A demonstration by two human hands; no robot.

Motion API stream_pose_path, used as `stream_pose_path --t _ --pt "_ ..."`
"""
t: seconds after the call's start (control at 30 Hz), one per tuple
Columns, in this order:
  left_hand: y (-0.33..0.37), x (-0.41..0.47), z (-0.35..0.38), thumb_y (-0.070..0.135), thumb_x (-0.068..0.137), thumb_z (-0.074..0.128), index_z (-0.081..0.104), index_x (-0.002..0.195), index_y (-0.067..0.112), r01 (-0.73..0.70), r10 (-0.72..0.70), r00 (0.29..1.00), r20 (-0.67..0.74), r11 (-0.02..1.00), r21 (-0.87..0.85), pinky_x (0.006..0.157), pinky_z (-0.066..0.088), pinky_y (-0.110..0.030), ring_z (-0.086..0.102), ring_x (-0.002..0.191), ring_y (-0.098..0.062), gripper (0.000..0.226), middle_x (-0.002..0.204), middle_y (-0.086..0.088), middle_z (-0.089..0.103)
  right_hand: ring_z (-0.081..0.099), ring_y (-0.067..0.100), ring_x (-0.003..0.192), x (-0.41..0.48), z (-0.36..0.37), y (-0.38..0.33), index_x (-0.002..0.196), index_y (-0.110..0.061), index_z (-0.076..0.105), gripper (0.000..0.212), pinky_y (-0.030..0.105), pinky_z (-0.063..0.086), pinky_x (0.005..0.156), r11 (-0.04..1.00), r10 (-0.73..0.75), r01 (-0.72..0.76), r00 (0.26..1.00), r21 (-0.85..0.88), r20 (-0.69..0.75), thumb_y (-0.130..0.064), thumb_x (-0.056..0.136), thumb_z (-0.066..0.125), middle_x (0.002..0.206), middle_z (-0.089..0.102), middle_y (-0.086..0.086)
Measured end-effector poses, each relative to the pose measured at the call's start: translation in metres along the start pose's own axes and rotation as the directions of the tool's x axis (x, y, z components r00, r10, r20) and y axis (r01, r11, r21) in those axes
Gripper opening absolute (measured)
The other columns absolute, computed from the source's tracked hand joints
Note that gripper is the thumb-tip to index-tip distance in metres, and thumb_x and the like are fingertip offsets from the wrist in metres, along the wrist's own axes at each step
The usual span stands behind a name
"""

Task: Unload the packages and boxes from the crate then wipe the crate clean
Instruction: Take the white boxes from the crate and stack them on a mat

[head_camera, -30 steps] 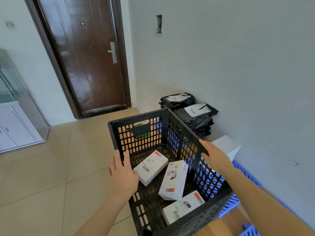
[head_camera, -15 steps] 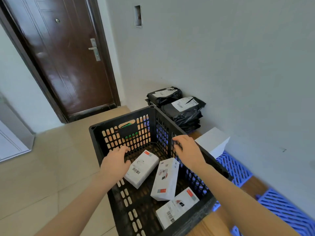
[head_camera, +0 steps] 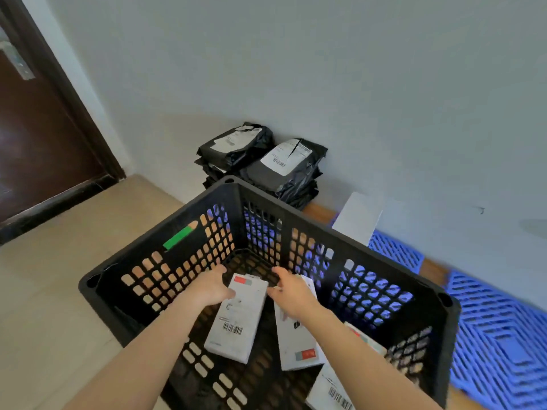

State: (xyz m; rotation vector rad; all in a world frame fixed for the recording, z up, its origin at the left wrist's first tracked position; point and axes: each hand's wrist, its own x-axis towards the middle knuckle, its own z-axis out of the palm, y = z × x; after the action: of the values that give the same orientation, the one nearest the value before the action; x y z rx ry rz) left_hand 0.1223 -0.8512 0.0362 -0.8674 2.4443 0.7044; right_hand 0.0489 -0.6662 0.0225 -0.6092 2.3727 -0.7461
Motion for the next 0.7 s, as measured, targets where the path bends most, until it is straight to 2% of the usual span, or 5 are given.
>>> stream_pose_path --t 0.17,0.27,0.4,0.5,0.7 --pt "-0.009 0.046 0.014 0.028 0.09 0.062 0.011 0.155 0.013 0.078 -0.072 0.976 0.207 0.997 -0.019 0.101 0.042 -0.036 0.039 0.135 -0.029 0.084 0.153 -0.012 0.034 0.045 0.023 0.129 0.01 0.05 -0.001 0.149 -0.023 0.024 0.06 0.039 0.032 0.11 0.977 0.193 -0.195 0.981 0.081 0.034 -0.033 0.096 0.052 0.141 0.048 0.004" --pt "-0.014 0.063 0.028 0.024 0.085 0.065 0.017 0.152 0.013 0.094 -0.067 0.973 0.219 0.989 -0.116 0.1 0.047 -0.037 0.051 0.123 -0.027 0.084 0.138 -0.012 0.05 0.036 0.021 0.137 0.016 0.077 -0.002 0.151 -0.023 0.017 0.064 0.04 0.025 0.114 0.96 0.256 -0.257 0.966 0.109 0.03 -0.032 0.096 0.049 0.15 0.037 0.0" --pt "-0.015 0.07 0.045 0.022 0.086 0.063 0.029 0.144 0.01 0.142 -0.102 0.969 0.225 0.975 -0.17 0.093 0.05 -0.036 0.054 0.118 -0.028 0.068 0.132 -0.013 0.053 0.053 0.017 0.118 0.019 0.108 -0.002 0.139 -0.021 0.039 0.048 0.038 0.045 0.102 0.907 0.379 -0.385 0.923 0.173 0.066 -0.037 0.095 0.05 0.134 0.053 0.0" --pt "-0.015 0.076 0.047 0.021 0.085 0.062 0.04 0.137 0.012 0.183 -0.133 0.955 0.265 0.968 -0.174 0.085 0.054 -0.036 0.059 0.11 -0.026 0.058 0.126 -0.01 0.057 0.057 0.015 0.108 0.022 0.115 -0.002 0.136 -0.023 0.042 0.046 0.035 0.051 0.092 0.886 0.397 -0.4 0.916 0.234 0.063 -0.036 0.093 0.052 0.123 0.057 0.0" --pt "-0.016 0.067 0.021 0.012 0.086 0.065 0.026 0.135 0.019 0.4 -0.21 0.876 0.434 0.819 -0.412 0.079 0.055 -0.053 0.059 0.105 -0.032 0.063 0.116 -0.015 0.058 0.057 0.013 0.115 0.017 0.095 -0.013 0.15 -0.03 0.017 0.063 0.027 0.046 0.094 0.876 0.314 -0.326 0.945 0.356 0.092 -0.028 0.096 0.051 0.132 0.056 -0.003"
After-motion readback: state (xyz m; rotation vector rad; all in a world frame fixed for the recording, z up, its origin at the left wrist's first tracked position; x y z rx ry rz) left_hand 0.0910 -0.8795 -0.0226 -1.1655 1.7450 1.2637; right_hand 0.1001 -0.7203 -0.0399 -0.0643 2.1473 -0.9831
